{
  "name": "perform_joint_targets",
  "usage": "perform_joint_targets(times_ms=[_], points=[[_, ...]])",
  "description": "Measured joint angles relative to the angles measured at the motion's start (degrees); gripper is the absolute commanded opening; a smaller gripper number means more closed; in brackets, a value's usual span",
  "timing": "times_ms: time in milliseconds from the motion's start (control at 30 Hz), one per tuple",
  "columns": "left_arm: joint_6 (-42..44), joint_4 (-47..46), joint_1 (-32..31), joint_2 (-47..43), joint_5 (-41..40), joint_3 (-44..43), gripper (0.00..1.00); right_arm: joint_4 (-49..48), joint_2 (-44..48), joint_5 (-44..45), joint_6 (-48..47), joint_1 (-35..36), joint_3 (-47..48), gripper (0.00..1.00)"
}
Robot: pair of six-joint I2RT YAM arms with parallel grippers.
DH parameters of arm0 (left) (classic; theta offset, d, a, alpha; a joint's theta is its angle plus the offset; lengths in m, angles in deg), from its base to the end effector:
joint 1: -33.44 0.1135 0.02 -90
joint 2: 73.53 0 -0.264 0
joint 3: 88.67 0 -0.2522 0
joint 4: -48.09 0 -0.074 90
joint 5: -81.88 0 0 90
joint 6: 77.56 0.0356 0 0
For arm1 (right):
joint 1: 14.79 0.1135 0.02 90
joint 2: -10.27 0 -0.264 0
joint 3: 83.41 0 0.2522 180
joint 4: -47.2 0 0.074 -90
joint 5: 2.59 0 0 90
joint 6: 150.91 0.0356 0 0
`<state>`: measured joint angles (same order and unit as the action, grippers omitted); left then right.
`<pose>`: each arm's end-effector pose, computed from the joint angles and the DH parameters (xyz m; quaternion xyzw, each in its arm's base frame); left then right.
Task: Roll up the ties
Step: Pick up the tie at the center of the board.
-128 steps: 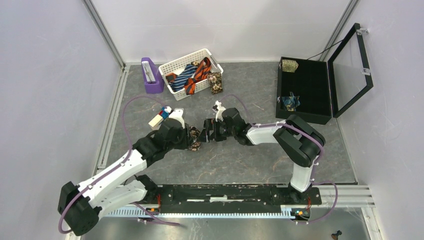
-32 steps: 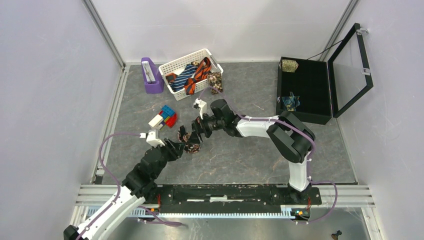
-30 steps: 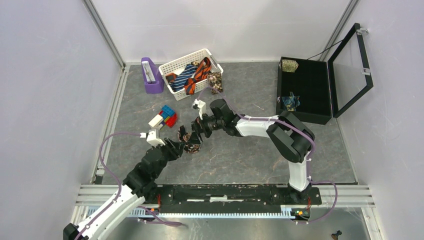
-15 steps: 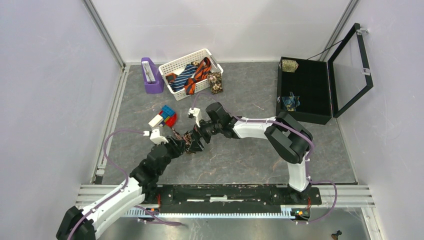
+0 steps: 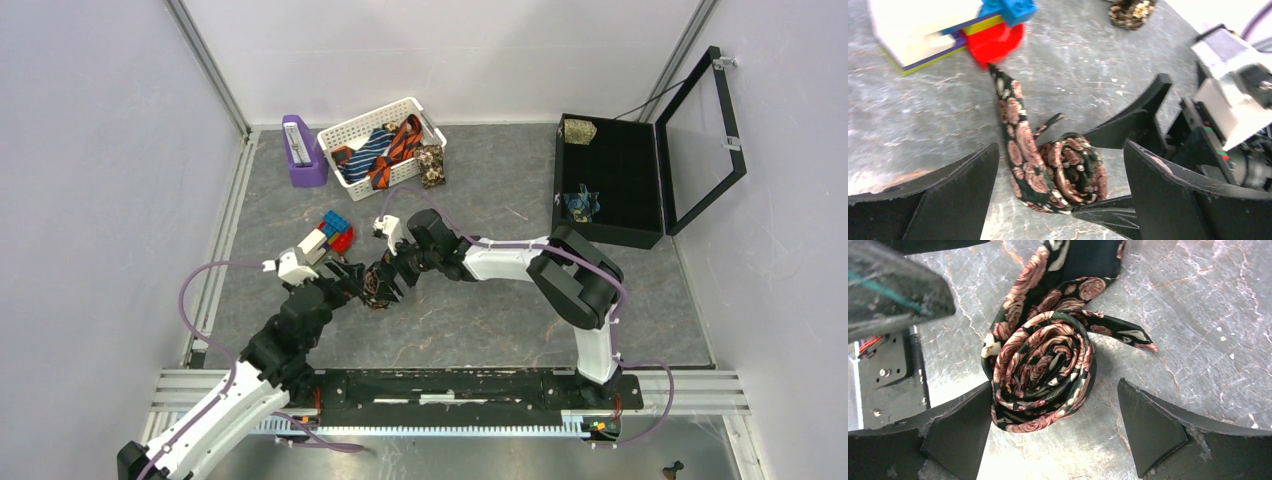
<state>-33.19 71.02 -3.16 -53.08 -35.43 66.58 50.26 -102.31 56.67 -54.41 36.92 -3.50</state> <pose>0.1095 -0.0610 0.1909 -0.1994 0.7760 -0.2283 0.5531 0.2451 0.3398 0.1600 -0.4414 0.7457 0.4200 0.2695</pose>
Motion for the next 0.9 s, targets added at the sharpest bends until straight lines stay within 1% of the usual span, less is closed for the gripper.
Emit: perform_joint_targets(times_ms=[167,367,467,667,900], points=[[-5.27,7.43,0.0,2.49,-5.16,-0.96,1.0,-0.11,0.35,5.62,1.25,1.4,-0.17,0.98],[-10.01,9.01,0.0,9.07,-5.9,-0.98,1.0,-0.42,2.05,9.09,4.02,3.72,-0.35,0.98],[-11.76,6.56,0.0,10.84,-6.01,-0.9,1.0,-0.55,2.78,9.9,4.76,4.57,-0.37,0.98],[-11.96,-2.43,0.0,14.49,-7.67,-0.85,1.0,-0.66,3.04,10.34,5.46,5.33,-0.37,0.98],[-11.93,-12.2,0.0,24.04,-8.2,-0.9,1.0,-0.31,3.02,11.69,5.88,5.66,-0.37,0.98]])
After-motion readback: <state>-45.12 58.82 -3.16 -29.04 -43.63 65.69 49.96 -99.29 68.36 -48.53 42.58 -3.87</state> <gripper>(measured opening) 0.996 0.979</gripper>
